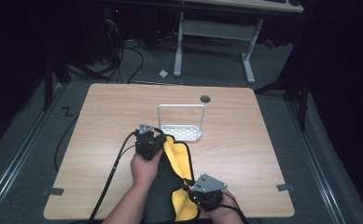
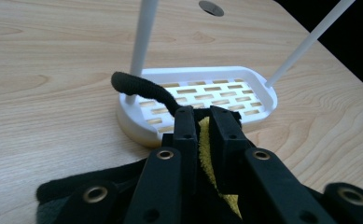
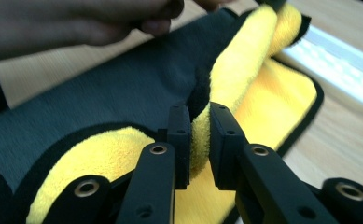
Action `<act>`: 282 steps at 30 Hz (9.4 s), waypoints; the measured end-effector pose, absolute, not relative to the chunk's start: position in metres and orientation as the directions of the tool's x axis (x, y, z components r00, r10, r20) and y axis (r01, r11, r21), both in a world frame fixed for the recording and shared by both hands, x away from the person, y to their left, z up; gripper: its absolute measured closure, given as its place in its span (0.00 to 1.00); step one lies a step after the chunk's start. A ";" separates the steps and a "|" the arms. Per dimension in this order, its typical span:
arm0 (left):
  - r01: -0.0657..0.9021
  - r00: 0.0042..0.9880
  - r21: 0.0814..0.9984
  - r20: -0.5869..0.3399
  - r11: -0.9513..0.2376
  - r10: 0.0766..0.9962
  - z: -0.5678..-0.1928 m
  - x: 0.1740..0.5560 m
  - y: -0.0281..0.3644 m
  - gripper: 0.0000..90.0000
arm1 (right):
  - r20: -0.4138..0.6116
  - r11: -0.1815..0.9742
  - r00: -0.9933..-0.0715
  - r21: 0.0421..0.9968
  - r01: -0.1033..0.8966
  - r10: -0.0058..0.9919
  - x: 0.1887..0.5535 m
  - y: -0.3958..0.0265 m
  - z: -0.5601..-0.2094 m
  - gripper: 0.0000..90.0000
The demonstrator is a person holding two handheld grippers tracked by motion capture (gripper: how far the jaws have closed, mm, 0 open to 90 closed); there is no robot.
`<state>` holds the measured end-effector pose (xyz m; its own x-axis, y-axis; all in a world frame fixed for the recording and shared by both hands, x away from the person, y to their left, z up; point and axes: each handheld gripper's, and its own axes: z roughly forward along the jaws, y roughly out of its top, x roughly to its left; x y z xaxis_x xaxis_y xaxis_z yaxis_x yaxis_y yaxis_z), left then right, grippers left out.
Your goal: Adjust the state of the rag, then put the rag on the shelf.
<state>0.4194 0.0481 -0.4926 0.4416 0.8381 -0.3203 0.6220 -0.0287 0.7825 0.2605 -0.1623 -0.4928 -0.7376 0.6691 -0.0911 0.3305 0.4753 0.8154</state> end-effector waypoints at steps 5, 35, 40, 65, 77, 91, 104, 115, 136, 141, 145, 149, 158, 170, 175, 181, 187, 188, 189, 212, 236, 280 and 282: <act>0.616 0.500 0.787 -0.375 -0.017 0.781 -0.493 0.419 0.038 0.71 | -0.063 0.463 -0.723 0.805 0.372 0.689 0.258 -0.178 -0.499 0.75; 0.582 0.487 0.752 -0.020 -0.307 0.873 -0.528 0.430 0.085 1.00 | -0.067 0.458 -0.615 0.731 0.505 0.785 0.313 -0.187 -0.523 0.97; 0.583 0.486 0.762 -0.047 -0.283 0.873 -0.530 0.435 0.086 1.00 | -0.058 0.456 -0.615 0.725 0.516 0.787 0.303 -0.195 -0.524 0.93; 0.603 0.649 0.737 -0.233 -0.304 0.724 -0.532 0.358 0.106 0.82 | -0.088 0.466 -0.592 0.712 0.525 0.801 0.356 -0.170 -0.526 0.88; 0.577 0.708 0.735 -0.233 -0.355 0.667 -0.527 0.340 0.097 0.77 | -0.001 0.418 -0.610 0.728 0.542 0.792 0.318 -0.203 -0.528 0.81; 0.657 0.550 0.733 -0.304 -0.178 0.778 -0.535 0.402 0.100 0.53 | -0.002 0.422 -0.629 0.743 0.520 0.778 0.318 -0.205 -0.525 0.70; 0.632 0.576 0.749 -0.283 -0.199 0.767 -0.538 0.397 0.096 0.79 | 0.028 0.348 -0.560 0.757 0.553 0.828 0.363 -0.203 -0.511 0.54; 0.627 0.582 0.751 -0.276 -0.206 0.765 -0.538 0.396 0.096 0.78 | -0.029 0.382 -0.524 0.718 0.582 0.851 0.377 -0.188 -0.528 0.48; 0.625 0.587 0.752 -0.275 -0.210 0.761 -0.538 0.395 0.096 0.78 | 0.079 0.357 -0.560 0.696 0.623 0.825 0.380 -0.189 -0.526 0.81; 0.626 0.588 0.750 -0.275 -0.213 0.761 -0.538 0.395 0.095 0.80 | 0.080 0.357 -0.570 0.706 0.611 0.818 0.377 -0.186 -0.528 0.87; 0.609 0.597 0.762 -0.259 -0.218 0.759 -0.537 0.393 0.094 0.81 | 0.074 0.349 -0.567 0.721 0.599 0.820 0.374 -0.186 -0.526 0.87; 0.589 0.617 0.775 -0.251 -0.227 0.746 -0.536 0.392 0.095 0.85 | 0.083 0.325 -0.567 0.747 0.580 0.819 0.369 -0.189 -0.520 0.87; 0.598 0.598 0.786 -0.307 -0.156 0.740 -0.531 0.390 0.101 0.93 | 0.067 0.312 -0.581 0.791 0.526 0.811 0.361 -0.191 -0.511 0.87; 0.539 0.599 0.834 -0.280 -0.119 0.750 -0.510 0.384 0.101 0.93 | 0.067 0.272 -0.571 0.829 0.488 0.819 0.358 -0.192 -0.501 0.87; 0.496 0.606 0.862 -0.260 -0.101 0.752 -0.497 0.381 0.104 0.94 | 0.044 0.267 -0.576 0.856 0.444 0.816 0.358 -0.190 -0.492 0.87; 0.463 0.611 0.884 -0.264 -0.066 0.746 -0.479 0.382 0.106 0.94 | 0.015 0.266 -0.582 0.880 0.394 0.813 0.357 -0.189 -0.473 0.87; 0.430 0.619 0.901 -0.251 -0.054 0.745 -0.461 0.386 0.104 0.94 | 0.015 0.243 -0.581 0.900 0.363 0.814 0.360 -0.192 -0.455 0.87; 0.426 0.619 0.903 -0.252 -0.050 0.744 -0.458 0.387 0.105 0.94 | 0.015 0.238 -0.580 0.903 0.357 0.815 0.361 -0.192 -0.453 0.87; 0.426 0.618 0.904 -0.258 -0.041 0.743 -0.455 0.388 0.105 0.94 | 0.012 0.236 -0.578 0.906 0.352 0.816 0.362 -0.192 -0.450 0.87; 0.281 0.643 0.960 -0.192 0.004 0.741 -0.379 0.400 0.104 0.94 | -0.037 0.180 -0.564 0.963 0.200 0.825 0.374 -0.193 -0.380 0.87; 0.162 0.667 0.987 -0.117 0.010 0.736 -0.323 0.418 0.097 0.95 | -0.055 0.130 -0.521 0.986 0.109 0.852 0.390 -0.201 -0.324 0.87; 0.308 0.618 0.943 -0.095 -0.129 0.780 -0.360 0.543 0.079 0.94 | -0.097 0.241 -0.519 0.946 0.217 0.849 0.511 -0.210 -0.352 0.87; 0.320 0.622 0.938 -0.100 -0.136 0.777 -0.367 0.545 0.078 0.94 | -0.094 0.248 -0.524 0.940 0.232 0.847 0.513 -0.211 -0.358 0.87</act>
<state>0.5446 0.0777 -0.3671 0.6221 0.7766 -0.0996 0.3202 -0.1362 0.9375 0.5129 -0.2107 -0.3583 -0.5236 0.8468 -0.0939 0.2325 0.2481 0.9404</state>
